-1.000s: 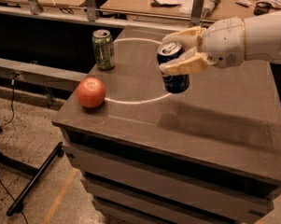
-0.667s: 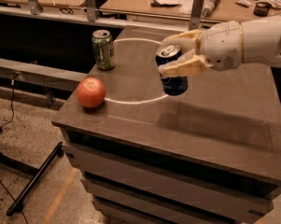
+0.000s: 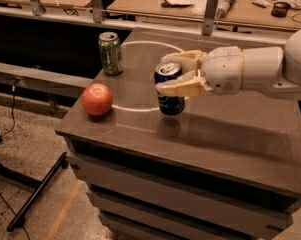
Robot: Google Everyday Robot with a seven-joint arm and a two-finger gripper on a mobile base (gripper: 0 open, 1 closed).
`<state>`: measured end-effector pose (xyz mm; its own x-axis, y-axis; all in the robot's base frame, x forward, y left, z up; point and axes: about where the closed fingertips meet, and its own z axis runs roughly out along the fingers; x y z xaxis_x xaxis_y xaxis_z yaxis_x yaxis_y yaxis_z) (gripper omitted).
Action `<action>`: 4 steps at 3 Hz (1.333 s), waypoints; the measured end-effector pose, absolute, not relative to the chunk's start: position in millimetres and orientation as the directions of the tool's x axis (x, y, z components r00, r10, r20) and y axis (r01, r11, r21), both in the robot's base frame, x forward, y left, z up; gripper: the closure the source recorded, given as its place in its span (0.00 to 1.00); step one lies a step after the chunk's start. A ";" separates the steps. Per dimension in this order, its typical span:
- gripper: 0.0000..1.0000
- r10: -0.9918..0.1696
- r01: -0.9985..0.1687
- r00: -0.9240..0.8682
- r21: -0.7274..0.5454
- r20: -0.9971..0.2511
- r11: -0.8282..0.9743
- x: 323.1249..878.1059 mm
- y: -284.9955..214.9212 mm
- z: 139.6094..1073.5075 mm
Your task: Place pepsi can upright
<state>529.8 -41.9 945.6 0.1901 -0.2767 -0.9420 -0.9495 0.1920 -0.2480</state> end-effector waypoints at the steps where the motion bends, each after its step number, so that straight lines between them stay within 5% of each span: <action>1: 0.98 -0.234 -0.952 0.203 -0.248 -0.951 0.181 523.4 -28.0 936.3; 4: 0.06 -0.147 -0.945 0.258 -0.280 -0.955 0.166 504.6 -18.2 917.9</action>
Offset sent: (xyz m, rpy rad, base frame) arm -0.0131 0.0212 -0.0197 0.0490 -0.0671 0.0538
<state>504.6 -18.2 917.9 0.2575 -0.1472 -0.9550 -0.9455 0.1656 -0.2805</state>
